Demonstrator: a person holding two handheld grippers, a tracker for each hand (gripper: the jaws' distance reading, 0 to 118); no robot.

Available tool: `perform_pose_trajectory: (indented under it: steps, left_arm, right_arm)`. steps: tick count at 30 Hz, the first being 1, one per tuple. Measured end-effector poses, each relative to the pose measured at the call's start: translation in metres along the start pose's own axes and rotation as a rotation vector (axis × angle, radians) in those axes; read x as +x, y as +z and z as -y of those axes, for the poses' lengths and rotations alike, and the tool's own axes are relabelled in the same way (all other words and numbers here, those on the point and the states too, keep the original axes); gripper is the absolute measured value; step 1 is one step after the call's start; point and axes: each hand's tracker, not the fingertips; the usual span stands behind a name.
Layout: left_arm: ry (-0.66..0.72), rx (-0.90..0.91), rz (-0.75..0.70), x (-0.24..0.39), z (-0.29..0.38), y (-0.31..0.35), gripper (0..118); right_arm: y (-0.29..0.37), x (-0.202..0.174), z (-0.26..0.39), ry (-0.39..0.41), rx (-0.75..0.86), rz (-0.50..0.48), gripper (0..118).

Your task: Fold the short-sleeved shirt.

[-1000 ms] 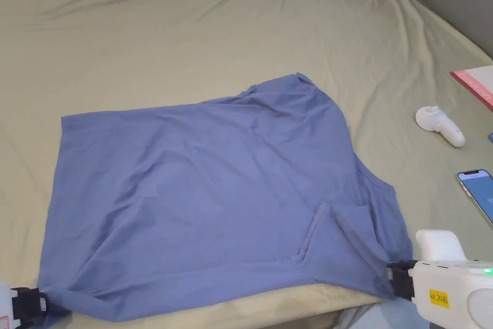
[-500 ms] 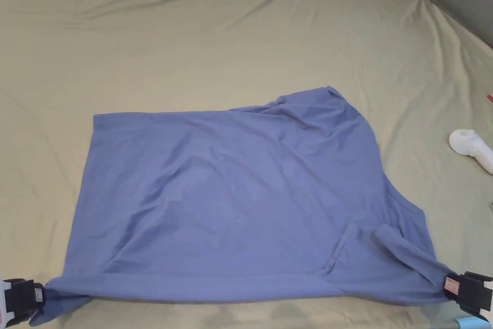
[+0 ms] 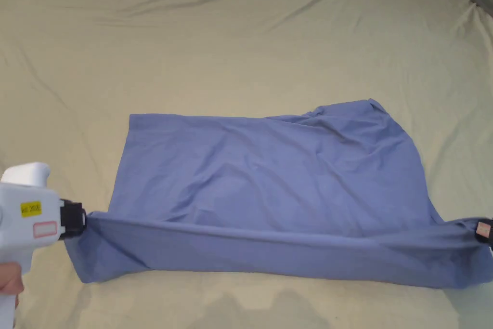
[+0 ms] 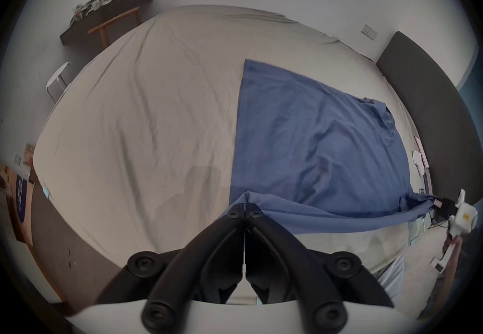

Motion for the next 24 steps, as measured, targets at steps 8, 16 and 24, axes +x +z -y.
perform_pose_trajectory:
  steps: [8, 16, 24]
  left_arm:
    - [-0.025, -0.009, -0.019, 0.015, -0.077, -0.062, 0]
    - [-0.009, -0.073, -0.059, 0.017, -0.107, -0.126, 0]
    - [0.012, -0.029, -0.053, -0.004, -0.094, -0.127, 113]
  right_arm:
    - [-0.075, -0.028, -0.078, 0.055, -0.034, 0.043, 0]
    - [-0.147, -0.046, -0.106, 0.094, -0.128, 0.101, 0]
    - [-0.143, -0.038, -0.1, -0.035, -0.103, 0.06, 115]
